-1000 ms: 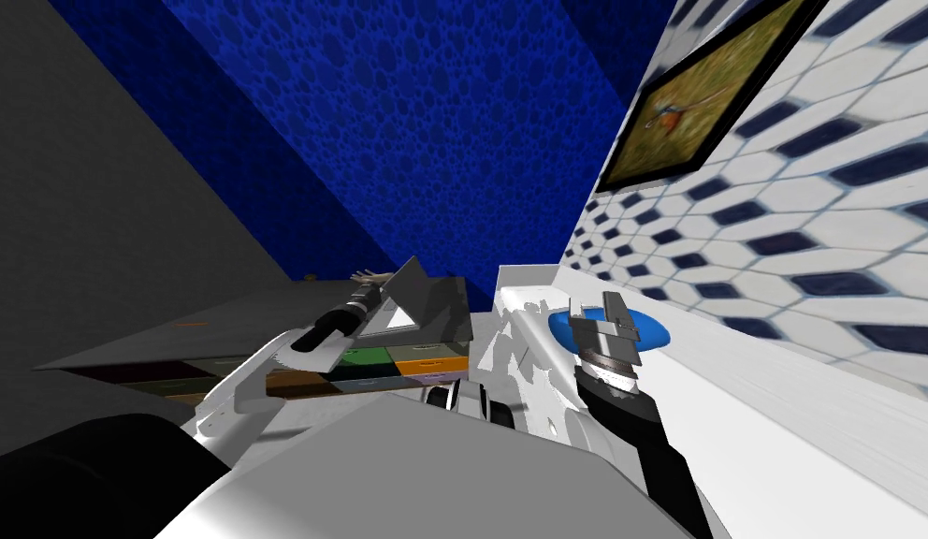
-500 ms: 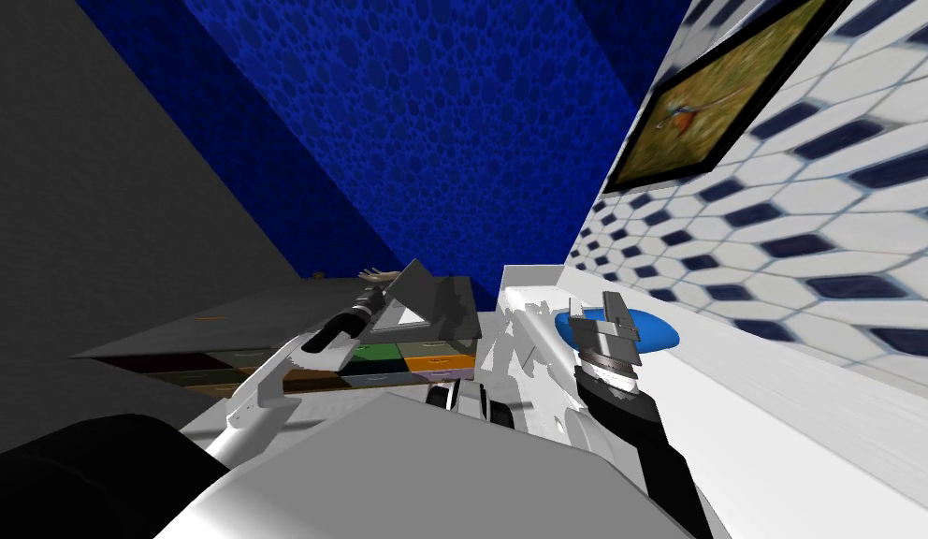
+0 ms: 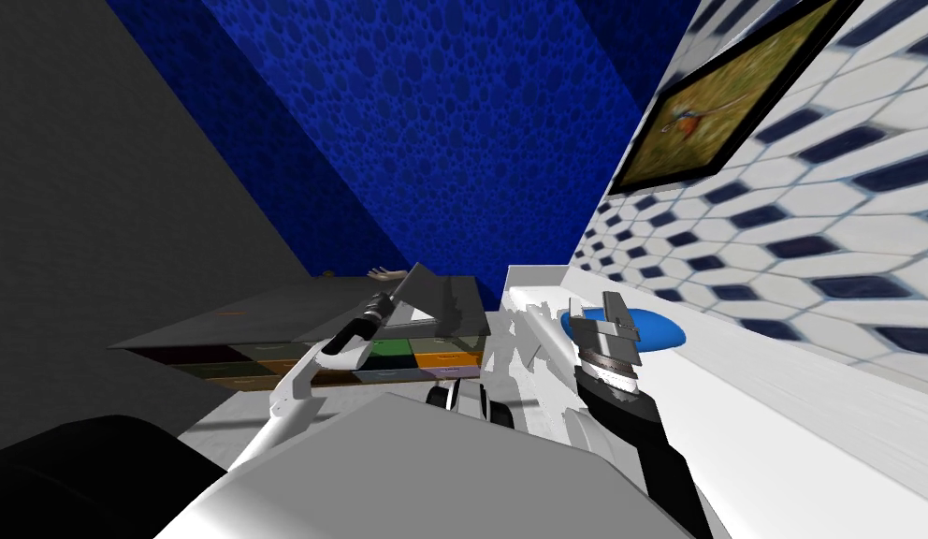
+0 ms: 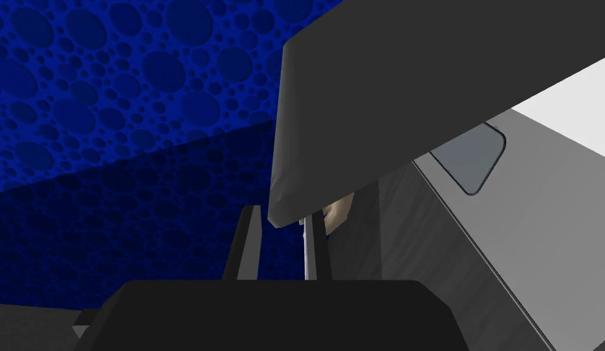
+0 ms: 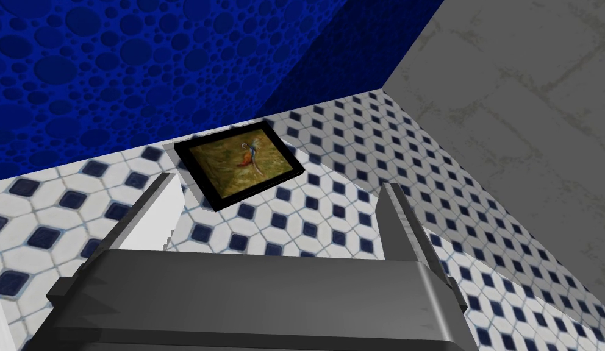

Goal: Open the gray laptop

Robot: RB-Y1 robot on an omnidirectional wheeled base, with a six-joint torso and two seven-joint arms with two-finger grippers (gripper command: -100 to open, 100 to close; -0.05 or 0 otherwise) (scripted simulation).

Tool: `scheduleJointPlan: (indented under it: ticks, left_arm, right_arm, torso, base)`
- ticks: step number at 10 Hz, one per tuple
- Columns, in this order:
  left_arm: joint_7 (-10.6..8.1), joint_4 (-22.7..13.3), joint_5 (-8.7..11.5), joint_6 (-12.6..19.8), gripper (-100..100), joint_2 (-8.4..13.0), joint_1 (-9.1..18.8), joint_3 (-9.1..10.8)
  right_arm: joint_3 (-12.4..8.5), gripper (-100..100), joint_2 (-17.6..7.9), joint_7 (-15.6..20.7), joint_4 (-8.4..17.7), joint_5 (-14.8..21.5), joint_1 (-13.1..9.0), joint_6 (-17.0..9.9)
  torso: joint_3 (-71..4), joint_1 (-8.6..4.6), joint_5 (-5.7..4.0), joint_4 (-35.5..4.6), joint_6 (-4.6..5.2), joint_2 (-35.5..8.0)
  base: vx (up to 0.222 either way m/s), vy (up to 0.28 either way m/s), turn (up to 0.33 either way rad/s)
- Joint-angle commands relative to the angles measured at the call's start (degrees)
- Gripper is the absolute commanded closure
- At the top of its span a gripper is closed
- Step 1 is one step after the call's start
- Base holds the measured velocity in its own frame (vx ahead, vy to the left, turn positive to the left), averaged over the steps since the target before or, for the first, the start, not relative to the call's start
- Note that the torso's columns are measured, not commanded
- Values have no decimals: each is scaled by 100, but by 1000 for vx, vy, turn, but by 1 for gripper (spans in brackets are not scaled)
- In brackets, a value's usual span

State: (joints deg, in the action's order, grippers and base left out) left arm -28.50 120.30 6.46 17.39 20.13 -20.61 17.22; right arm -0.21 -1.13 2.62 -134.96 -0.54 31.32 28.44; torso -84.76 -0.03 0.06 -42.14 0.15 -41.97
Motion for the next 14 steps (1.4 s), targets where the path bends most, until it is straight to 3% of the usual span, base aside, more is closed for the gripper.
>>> scheduleJointPlan:
  ticks: [1, 3, 4, 6, 7, 8, 9, 14]
  left_arm:
    - [-38, -206, 58, -152, 100, -123, 89, -51]
    - [-65, -658, 197, -552, 100, -400, 238, -172]
    - [-65, -718, 197, -614, 100, -400, 238, -172]
    - [-85, -1097, 330, -983, 100, -662, 382, -284]
    - [-85, -1195, 330, -1049, 100, -662, 382, -284]
    - [-172, -829, 354, -772, -100, -565, 257, -219]
    - [-172, -829, 354, -772, -100, -565, 257, -219]
    - [-392, -135, 437, -287, -100, -385, -10, -80]
  right_arm:
    - [0, 0, 0, 0, 0, 0, 0, 0]
    - [0, 0, 1, 0, 0, 0, 0, 0]
    - [0, 0, 0, 0, 0, 0, 0, 0]
    - [0, 0, 0, 0, 0, 0, 0, 0]
    - [0, 0, 0, 0, 0, 0, 0, 0]
    - [0, 0, 0, 0, 0, 0, 0, 0]
    - [1, 0, 1, 0, 0, 0, 1, 0]
    - [1, 0, 1, 0, 0, 0, 1, 0]
  torso:
    - [3, -1, -4, -5, -1, -4]
    - [16, -14, -15, -18, -11, -28]
    - [21, 6, -6, -18, -9, -35]
    - [19, 4, -7, -17, -11, -32]
    - [19, 7, -6, -17, -14, -32]
    - [17, -4, -10, -17, -15, -29]
    - [12, -20, -15, -15, -16, -21]
    - [25, 1, -11, -23, -17, -41]
  base:
    - [-23, 41, -3]
    - [-26, 71, 10]
    - [-30, 86, -9]
    - [-44, 91, 2]
    - [-33, 74, -4]
    - [8, 21, 0]
    - [24, -8, 5]
    - [31, -9, 2]
